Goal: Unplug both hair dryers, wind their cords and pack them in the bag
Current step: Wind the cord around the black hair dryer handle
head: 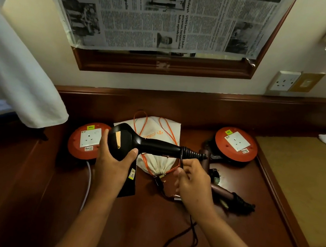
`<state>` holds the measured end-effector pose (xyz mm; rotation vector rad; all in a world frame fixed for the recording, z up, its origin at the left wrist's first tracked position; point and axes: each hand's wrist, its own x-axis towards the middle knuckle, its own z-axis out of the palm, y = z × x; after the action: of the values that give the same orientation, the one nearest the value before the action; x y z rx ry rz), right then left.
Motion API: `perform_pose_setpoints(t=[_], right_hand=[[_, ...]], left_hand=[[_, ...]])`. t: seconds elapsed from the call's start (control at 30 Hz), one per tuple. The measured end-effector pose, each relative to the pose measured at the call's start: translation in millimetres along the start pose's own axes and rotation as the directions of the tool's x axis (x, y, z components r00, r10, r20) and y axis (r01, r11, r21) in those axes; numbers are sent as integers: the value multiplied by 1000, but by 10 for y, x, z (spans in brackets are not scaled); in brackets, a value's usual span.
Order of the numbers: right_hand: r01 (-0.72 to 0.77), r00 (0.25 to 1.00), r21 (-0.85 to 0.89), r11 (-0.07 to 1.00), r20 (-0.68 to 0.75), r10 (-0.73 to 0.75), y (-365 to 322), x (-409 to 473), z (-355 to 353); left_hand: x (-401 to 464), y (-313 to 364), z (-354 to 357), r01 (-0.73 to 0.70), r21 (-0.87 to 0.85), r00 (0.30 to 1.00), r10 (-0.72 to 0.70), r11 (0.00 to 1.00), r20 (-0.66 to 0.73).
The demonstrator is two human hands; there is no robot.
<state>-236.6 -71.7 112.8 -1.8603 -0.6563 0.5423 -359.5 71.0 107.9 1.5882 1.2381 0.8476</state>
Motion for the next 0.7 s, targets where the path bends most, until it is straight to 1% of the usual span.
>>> perform_pose_setpoints(t=[0.07, 0.2, 0.27, 0.37, 0.43, 0.5, 0.57, 0.63, 0.7], right_hand=[[-69, 996, 87, 994, 62, 63, 10, 32, -11], [-208, 956, 139, 968, 240, 171, 95, 130, -35], [-288, 922, 163, 944, 312, 227, 151, 156, -56], [-411, 841, 192, 891, 457, 289, 221, 180, -96], [-483, 809, 310, 819, 516, 281, 260, 222, -113], [-523, 806, 433, 734, 531, 262, 293, 276, -137], [-508, 824, 477, 717, 512, 243, 338, 334, -171], [-459, 850, 443, 770, 472, 235, 378, 400, -233], [-391, 873, 332, 858, 428, 233, 378, 478, -300]], left_hand=[[1, -18, 12, 17, -28, 1000, -17, 999, 0], [6, -28, 22, 73, -129, 997, -68, 989, 37], [14, -11, 22, 98, -185, 994, -89, 978, 56], [10, 43, 13, 104, -238, 993, -88, 966, 76], [17, 74, 1, 98, -246, 993, -78, 964, 89], [21, 89, -15, 105, -259, 991, -80, 960, 104], [29, 85, -32, 99, -254, 990, -70, 962, 121], [37, 84, -49, 84, -229, 988, -51, 970, 145], [55, 92, -68, 78, -223, 985, -41, 972, 167]])
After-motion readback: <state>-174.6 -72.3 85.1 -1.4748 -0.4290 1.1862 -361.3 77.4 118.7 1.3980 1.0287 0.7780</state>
